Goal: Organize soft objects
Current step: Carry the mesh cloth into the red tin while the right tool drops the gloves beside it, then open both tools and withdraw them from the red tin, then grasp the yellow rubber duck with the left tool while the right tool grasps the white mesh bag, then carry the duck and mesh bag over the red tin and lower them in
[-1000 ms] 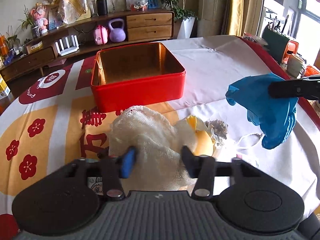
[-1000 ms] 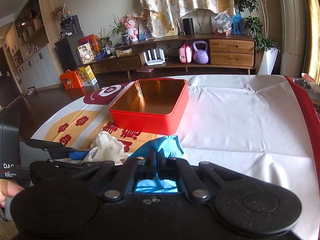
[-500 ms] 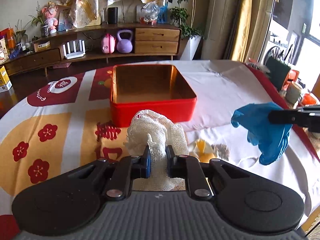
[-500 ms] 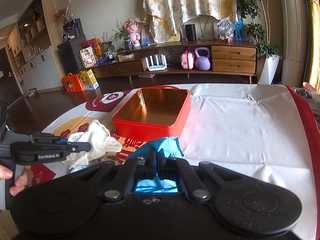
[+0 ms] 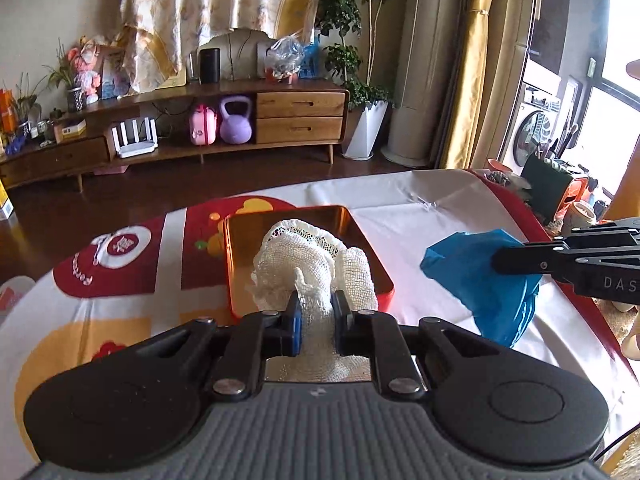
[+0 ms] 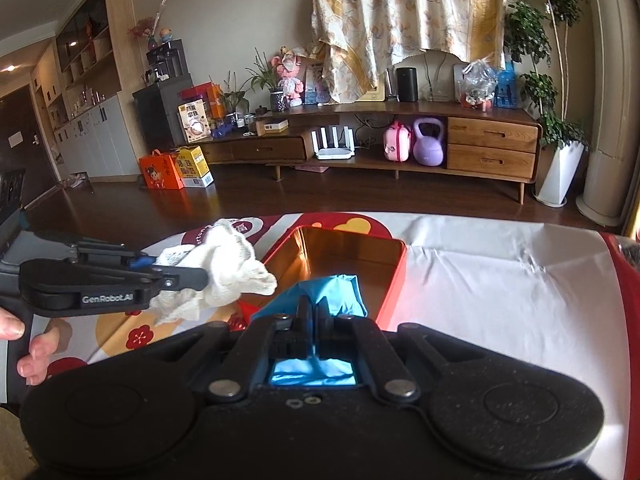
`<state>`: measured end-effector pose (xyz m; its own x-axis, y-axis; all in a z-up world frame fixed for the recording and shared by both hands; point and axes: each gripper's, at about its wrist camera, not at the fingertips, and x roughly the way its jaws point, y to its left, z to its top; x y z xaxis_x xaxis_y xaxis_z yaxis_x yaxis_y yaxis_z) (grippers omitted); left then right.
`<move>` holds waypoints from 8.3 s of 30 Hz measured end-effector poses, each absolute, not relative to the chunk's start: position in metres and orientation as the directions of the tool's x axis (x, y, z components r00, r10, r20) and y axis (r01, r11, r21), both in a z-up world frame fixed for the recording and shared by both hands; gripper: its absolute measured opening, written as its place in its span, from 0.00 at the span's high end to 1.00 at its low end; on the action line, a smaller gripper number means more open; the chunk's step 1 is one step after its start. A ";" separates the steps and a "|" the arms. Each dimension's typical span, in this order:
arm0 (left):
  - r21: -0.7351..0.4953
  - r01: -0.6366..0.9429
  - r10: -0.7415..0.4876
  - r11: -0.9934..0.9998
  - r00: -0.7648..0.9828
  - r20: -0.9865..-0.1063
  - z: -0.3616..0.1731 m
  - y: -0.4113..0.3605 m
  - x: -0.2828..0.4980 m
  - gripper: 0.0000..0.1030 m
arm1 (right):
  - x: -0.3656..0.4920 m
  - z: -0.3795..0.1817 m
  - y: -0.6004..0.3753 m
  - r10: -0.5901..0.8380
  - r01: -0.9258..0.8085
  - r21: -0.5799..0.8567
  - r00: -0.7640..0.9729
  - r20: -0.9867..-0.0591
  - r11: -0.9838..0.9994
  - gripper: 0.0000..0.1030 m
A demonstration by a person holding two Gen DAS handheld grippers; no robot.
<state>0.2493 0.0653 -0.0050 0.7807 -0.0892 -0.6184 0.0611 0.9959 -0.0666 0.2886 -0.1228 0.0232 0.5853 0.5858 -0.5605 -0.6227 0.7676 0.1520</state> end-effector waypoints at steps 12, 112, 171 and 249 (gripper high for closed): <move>-0.039 0.059 -0.070 0.997 0.753 -0.654 -0.017 0.070 0.334 0.86 | 0.341 0.004 -0.072 0.560 -0.646 0.075 0.591 -0.581 0.759 0.99; -0.141 0.062 -0.138 0.988 0.764 -0.630 -0.016 0.051 0.189 0.14 | 0.220 0.006 -0.138 0.524 -0.560 0.124 0.642 -0.560 0.819 0.01; 0.056 0.240 -0.138 0.969 0.715 -0.685 -0.141 -0.017 0.193 0.58 | 0.156 -0.122 -0.100 0.412 -0.571 0.037 0.545 -0.730 0.820 0.76; -0.015 0.064 -0.060 0.998 0.806 -0.589 0.003 0.049 0.260 0.82 | 0.273 0.039 -0.108 0.536 -0.592 0.079 0.655 -0.533 0.802 1.00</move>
